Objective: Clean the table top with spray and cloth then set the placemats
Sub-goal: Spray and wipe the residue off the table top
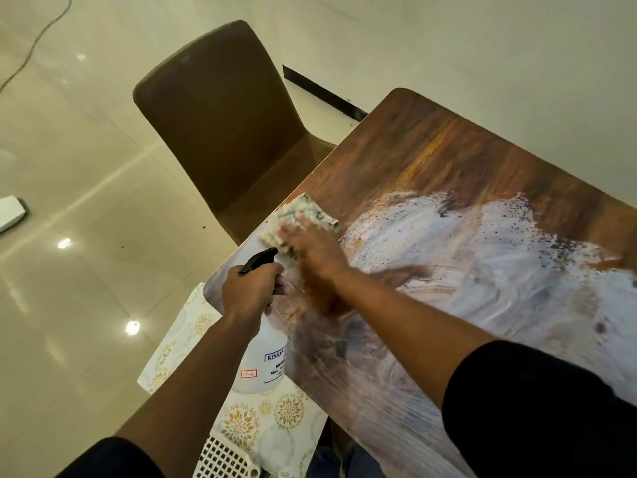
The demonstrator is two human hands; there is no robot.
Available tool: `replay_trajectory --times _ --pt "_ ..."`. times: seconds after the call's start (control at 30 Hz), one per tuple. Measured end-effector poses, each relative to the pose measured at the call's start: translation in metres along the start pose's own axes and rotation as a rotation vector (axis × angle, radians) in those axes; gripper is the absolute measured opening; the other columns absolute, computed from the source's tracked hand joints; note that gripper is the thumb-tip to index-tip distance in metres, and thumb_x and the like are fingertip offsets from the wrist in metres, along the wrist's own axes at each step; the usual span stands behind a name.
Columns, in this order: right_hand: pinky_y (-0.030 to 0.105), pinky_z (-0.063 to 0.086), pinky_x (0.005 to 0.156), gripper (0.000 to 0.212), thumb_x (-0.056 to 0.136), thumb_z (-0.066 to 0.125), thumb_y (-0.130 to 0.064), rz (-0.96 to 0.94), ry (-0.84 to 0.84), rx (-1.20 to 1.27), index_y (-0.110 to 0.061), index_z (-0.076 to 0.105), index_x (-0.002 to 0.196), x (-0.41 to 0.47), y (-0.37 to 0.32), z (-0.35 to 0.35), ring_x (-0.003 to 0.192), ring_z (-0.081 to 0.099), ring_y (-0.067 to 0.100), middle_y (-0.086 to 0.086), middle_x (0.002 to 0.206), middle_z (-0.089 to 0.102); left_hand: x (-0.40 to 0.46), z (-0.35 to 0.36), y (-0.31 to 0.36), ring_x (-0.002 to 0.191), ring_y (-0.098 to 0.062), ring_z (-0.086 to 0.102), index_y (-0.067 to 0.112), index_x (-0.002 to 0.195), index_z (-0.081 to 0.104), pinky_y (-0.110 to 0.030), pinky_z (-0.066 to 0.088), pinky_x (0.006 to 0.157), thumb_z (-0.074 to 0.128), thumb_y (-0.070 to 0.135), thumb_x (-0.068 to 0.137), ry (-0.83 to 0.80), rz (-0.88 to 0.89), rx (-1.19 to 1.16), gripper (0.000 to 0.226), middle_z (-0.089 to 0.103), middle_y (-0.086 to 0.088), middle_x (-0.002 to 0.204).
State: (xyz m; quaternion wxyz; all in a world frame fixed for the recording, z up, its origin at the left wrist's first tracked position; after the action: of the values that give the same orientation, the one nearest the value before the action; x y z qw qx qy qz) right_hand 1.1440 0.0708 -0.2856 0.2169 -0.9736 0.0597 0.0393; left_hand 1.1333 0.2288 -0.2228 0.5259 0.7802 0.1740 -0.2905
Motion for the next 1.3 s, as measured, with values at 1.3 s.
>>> replay_trajectory --times 1.3 --pt "0.054 0.03 0.121 0.058 0.104 0.048 -0.015 0.127 0.013 0.063 -0.035 0.035 0.156 0.017 0.042 -0.027 0.153 0.025 0.026 -0.007 0.166 0.025 -0.005 -0.085 -0.046 0.057 -0.025 0.055 0.035 0.104 0.079 -0.034 0.042 0.056 0.075 0.03 0.078 0.114 -0.031 -0.084 0.027 0.065 -0.003 0.061"
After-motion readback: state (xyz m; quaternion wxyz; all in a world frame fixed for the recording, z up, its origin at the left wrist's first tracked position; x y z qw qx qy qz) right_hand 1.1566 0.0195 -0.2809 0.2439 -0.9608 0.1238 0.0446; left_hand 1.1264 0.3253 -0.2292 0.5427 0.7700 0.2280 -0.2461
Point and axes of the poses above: each hand's wrist, its own x-axis towards the middle knuckle, its own z-axis out of the palm, y = z × x, the point moved 4 cm from there along x, towards the middle knuckle
